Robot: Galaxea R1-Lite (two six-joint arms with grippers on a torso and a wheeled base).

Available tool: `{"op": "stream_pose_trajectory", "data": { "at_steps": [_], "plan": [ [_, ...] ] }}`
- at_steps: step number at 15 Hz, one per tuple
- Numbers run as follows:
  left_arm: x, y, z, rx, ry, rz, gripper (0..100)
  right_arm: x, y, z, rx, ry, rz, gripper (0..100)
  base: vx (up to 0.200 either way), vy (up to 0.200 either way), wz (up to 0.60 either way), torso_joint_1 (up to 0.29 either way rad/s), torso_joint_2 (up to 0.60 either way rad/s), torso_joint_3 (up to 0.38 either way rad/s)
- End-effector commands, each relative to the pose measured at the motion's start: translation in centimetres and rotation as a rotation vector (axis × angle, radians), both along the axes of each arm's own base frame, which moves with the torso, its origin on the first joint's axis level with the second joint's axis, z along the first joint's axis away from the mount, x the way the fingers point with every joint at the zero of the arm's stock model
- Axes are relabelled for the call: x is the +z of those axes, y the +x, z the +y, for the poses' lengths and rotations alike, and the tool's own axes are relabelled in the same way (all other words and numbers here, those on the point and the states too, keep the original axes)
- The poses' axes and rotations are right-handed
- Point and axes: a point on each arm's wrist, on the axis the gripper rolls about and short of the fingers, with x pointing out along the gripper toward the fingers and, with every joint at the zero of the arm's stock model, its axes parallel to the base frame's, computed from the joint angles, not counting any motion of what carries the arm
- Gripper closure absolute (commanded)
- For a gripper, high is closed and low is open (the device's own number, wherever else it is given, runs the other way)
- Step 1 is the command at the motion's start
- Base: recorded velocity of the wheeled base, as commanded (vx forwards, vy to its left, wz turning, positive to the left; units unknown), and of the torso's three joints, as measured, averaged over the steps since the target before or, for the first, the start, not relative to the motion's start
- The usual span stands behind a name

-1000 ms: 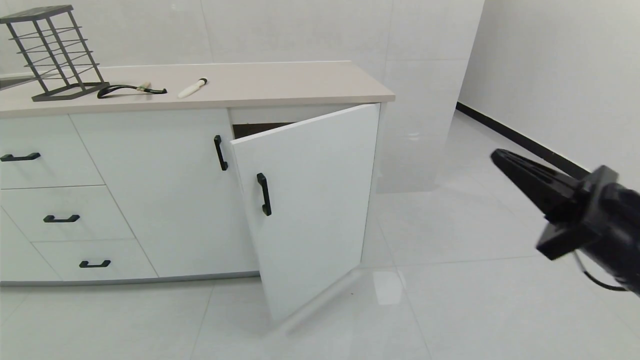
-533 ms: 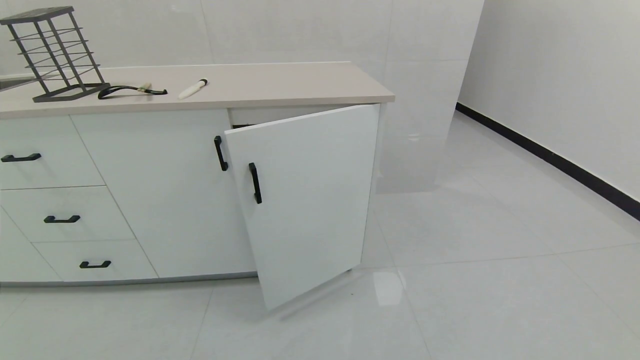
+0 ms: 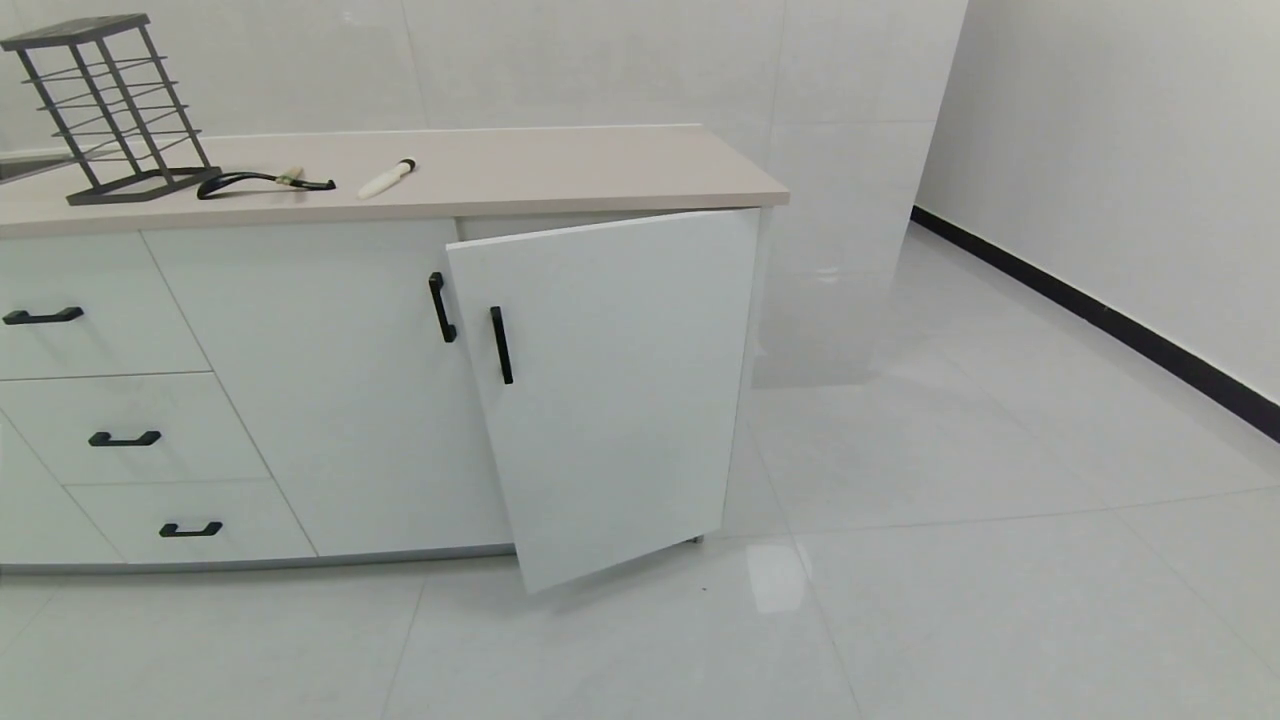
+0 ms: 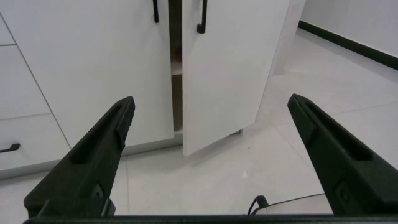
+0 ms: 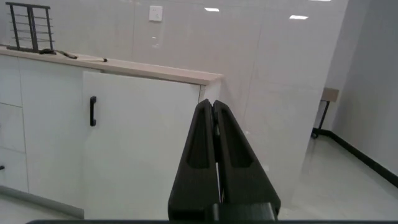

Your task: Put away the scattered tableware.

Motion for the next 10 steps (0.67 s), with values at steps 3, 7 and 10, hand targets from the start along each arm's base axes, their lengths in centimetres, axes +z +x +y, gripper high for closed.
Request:
{"op": "stream_pose_trajectory", "data": {
  "at_steps": [3,7,10],
  "plan": [
    [0.0,0.0,0.0,0.000,-0.001,0.002,0,-3.6,-0.8,-0.2,-0.106,0.039,0.116,100,0.000,0.000,0.00,0.000,0.00,0.000],
    [0.0,0.0,0.0,0.003,-0.011,0.004,0,-6.5,-0.3,-0.7,-0.312,0.060,0.402,100,0.000,0.000,0.00,0.000,0.00,0.000],
    [0.0,0.0,0.0,0.004,-0.009,0.003,0,-6.5,-0.3,-0.7,-0.310,0.064,0.404,100,0.000,0.000,0.00,0.000,0.00,0.000]
  ]
}}
